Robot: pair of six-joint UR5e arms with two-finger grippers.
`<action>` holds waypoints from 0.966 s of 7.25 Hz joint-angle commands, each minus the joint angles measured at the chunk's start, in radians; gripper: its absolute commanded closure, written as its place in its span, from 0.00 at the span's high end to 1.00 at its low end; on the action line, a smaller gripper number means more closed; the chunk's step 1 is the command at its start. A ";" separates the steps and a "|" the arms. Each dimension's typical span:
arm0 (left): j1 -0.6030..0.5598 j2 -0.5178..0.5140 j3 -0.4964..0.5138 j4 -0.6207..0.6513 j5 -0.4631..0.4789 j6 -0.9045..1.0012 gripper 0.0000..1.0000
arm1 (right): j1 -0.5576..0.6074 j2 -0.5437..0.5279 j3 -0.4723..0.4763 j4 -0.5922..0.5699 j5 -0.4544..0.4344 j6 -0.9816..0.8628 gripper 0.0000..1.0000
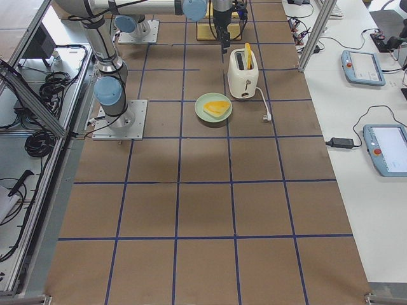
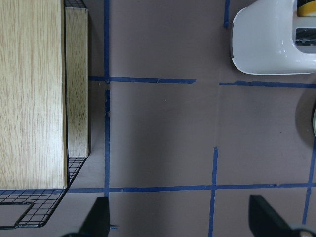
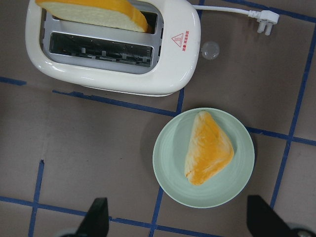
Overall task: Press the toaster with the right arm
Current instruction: 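Raise the right gripper up and back from the toaster top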
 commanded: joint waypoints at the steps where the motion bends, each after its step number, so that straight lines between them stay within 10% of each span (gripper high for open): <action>1: 0.000 0.000 0.000 0.000 0.000 0.000 1.00 | 0.000 0.000 -0.001 0.000 0.001 -0.001 1.00; 7: 0.000 0.000 0.000 0.000 0.000 0.000 1.00 | -0.022 0.041 -0.001 -0.018 0.001 -0.396 1.00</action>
